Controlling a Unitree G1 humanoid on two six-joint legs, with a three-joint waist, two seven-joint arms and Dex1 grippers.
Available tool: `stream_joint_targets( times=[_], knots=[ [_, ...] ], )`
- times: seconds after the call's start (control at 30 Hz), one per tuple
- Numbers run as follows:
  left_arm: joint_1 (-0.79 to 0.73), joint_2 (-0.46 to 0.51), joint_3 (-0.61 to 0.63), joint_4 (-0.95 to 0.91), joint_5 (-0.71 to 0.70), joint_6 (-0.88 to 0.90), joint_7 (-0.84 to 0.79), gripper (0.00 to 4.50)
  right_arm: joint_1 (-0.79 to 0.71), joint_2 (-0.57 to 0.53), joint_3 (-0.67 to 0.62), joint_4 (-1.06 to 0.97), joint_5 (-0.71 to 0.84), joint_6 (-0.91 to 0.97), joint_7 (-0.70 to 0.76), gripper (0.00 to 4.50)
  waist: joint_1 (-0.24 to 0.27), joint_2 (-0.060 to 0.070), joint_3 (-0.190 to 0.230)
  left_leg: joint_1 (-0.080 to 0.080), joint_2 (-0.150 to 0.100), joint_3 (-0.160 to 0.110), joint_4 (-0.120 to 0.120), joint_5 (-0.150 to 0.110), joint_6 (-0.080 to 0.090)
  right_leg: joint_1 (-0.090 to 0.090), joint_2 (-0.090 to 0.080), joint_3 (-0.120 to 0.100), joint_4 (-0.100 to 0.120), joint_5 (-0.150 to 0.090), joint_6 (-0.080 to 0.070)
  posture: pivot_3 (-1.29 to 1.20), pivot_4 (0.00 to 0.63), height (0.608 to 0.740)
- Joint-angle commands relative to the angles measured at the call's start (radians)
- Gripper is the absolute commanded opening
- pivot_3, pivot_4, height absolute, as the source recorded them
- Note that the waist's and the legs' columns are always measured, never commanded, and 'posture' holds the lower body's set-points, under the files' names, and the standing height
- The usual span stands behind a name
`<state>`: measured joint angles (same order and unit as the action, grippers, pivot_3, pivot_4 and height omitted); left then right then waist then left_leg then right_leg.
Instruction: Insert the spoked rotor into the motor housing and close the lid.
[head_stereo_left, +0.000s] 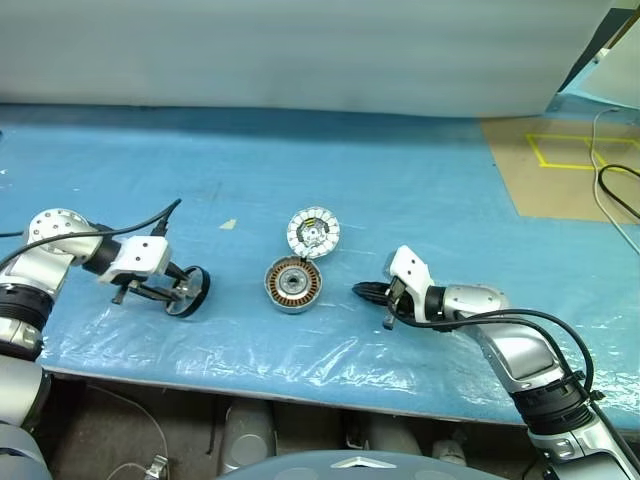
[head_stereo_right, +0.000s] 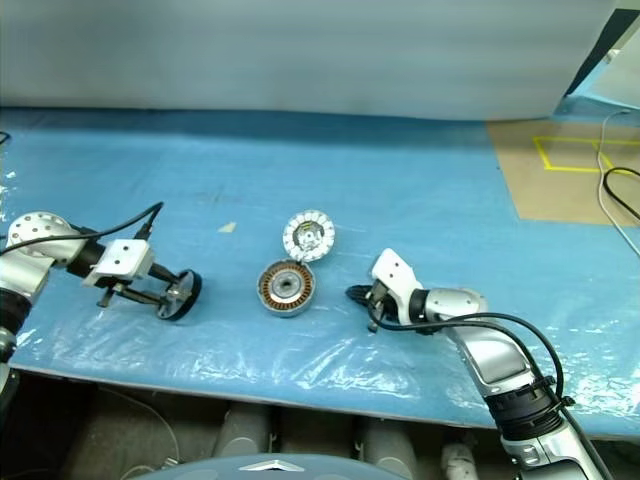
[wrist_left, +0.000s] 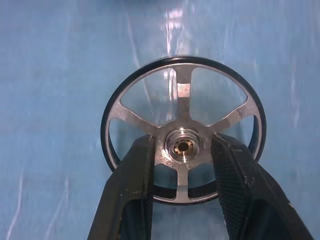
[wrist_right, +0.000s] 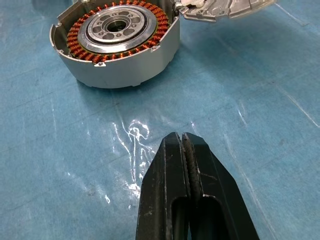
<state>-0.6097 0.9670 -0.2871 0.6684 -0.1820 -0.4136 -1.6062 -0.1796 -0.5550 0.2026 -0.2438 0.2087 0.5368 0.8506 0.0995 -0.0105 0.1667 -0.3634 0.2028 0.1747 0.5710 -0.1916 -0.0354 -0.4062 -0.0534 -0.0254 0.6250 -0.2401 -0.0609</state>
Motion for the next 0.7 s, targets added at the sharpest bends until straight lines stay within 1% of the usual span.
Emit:
stream_joint_targets(
  times=[0.03,0.13,0.23,0.3,0.37,0.5,0.63,0.7],
  knots=[
    [0.041,0.008,0.112,-0.122,-0.089,0.107,0.031,1.34,-0.008,-0.004,-0.046,-0.029,0.045,-0.015,0.012,0.00,-0.002,0.000,0.000,0.000,0.000,0.000,0.000,0.000,0.000,0.000,0.000,0.000,0.000,0.000,0.000,0.00,0.150,0.740],
    [0.103,0.019,0.169,-0.236,-0.130,0.195,0.051,1.34,-0.020,-0.009,-0.067,-0.047,0.065,-0.003,0.016,0.00,-0.004,0.000,0.000,0.000,0.000,0.000,0.000,0.000,0.000,0.000,0.000,0.000,0.000,0.000,0.000,0.00,0.150,0.740],
    [0.139,0.005,0.226,-0.342,-0.187,0.305,0.091,1.34,-0.029,-0.021,-0.086,-0.065,0.088,0.007,0.029,0.00,-0.003,0.000,0.000,0.000,0.000,0.000,0.000,0.000,0.000,0.000,0.000,0.000,0.000,0.000,0.000,0.00,0.150,0.740],
    [0.150,-0.013,0.249,-0.387,-0.210,0.355,0.117,1.34,-0.034,-0.028,-0.095,-0.075,0.108,0.014,0.041,0.00,-0.002,0.000,0.000,0.000,0.000,0.000,0.000,0.000,0.000,-0.001,0.000,0.000,0.000,0.000,0.000,0.00,0.150,0.740],
    [0.159,-0.027,0.253,-0.412,-0.211,0.369,0.117,1.34,-0.039,-0.031,-0.100,-0.080,0.120,0.015,0.048,0.00,-0.001,0.000,0.000,0.000,0.000,0.000,0.000,0.000,0.000,0.000,0.000,0.000,0.000,0.000,0.000,0.00,0.150,0.740],
    [0.140,-0.110,0.275,-0.478,-0.269,0.474,0.174,1.34,-0.040,-0.029,-0.108,-0.082,0.144,-0.004,0.056,0.00,-0.001,0.000,0.000,0.000,0.000,0.000,0.000,0.000,0.000,0.000,0.000,0.000,0.000,0.000,0.000,0.00,0.150,0.740],
    [0.122,-0.195,0.252,-0.495,-0.254,0.501,0.211,1.34,-0.005,-0.024,-0.136,-0.114,0.203,-0.037,0.089,0.00,-0.002,0.000,0.000,-0.001,0.000,0.000,0.000,0.000,0.000,0.000,0.000,0.000,0.000,0.000,0.000,0.00,0.150,0.740],
    [0.124,-0.223,0.240,-0.487,-0.237,0.500,0.214,1.34,0.019,-0.031,-0.142,-0.122,0.200,-0.079,0.097,0.00,-0.002,0.000,0.000,-0.001,0.000,0.000,0.000,0.000,0.001,0.000,0.000,0.000,-0.001,0.000,0.000,0.00,0.150,0.740]
  ],
)
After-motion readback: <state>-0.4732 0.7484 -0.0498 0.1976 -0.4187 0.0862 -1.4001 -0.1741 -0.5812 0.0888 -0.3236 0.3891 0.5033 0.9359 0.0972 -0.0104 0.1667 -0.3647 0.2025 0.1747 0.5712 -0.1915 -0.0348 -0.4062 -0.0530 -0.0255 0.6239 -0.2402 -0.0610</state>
